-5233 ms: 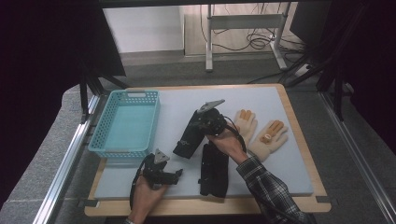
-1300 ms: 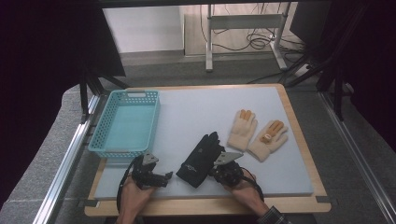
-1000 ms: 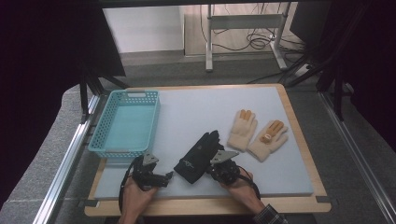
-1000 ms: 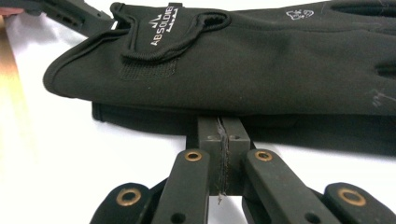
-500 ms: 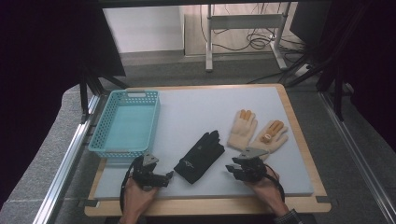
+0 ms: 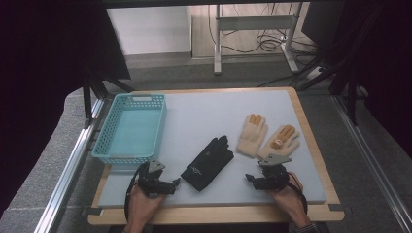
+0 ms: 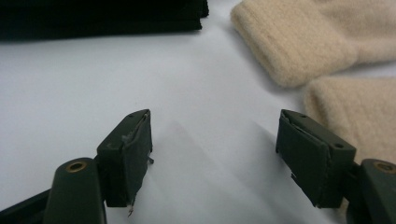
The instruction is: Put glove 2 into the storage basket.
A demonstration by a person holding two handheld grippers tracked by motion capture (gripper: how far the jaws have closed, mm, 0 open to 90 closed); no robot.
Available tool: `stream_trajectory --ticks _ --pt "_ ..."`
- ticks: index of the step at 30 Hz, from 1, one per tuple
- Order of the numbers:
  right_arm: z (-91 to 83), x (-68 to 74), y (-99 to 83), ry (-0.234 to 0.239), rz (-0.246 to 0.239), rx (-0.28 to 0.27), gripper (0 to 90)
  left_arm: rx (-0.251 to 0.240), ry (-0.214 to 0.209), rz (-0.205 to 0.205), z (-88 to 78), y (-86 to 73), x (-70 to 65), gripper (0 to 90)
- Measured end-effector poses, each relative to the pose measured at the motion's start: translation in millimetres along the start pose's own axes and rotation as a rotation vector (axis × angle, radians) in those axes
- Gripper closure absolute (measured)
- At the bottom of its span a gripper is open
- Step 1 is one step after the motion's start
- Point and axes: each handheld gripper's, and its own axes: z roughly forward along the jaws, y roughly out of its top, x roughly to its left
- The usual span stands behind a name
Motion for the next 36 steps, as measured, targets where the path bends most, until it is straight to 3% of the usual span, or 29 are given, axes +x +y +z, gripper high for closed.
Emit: stream_trajectory --ticks 12,21,25,28,29,36 --pt "1.1 -0.5 -0.5 -0.015 0.014 0.005 20.7 0.001 -0.009 0.009 -2.8 1.2 -0.4 3.6" --pt "1.0 -0.2 -0.8 -0.020 0.013 0.004 20.3 -0.025 -0.097 0.022 -16.5 15.8 -12.0 3.5" --pt "1.2 -0.1 -0.8 -0.021 0.016 0.003 20.1 -0.035 -0.133 0.024 -19.3 28.9 -22.2 2.2" --pt "1.1 -0.2 -0.9 -0.022 0.013 0.003 20.0 -0.036 -0.147 0.054 -16.9 43.8 -32.8 0.1" --pt "1.1 -0.2 -0.9 -0.023 0.013 0.003 19.9 -0.036 -0.159 0.077 -13.5 54.8 -40.4 0.0" --pt "1.1 -0.2 -1.0 -0.023 0.013 0.002 19.9 0.002 -0.189 0.113 7.6 82.2 -61.9 0.0"
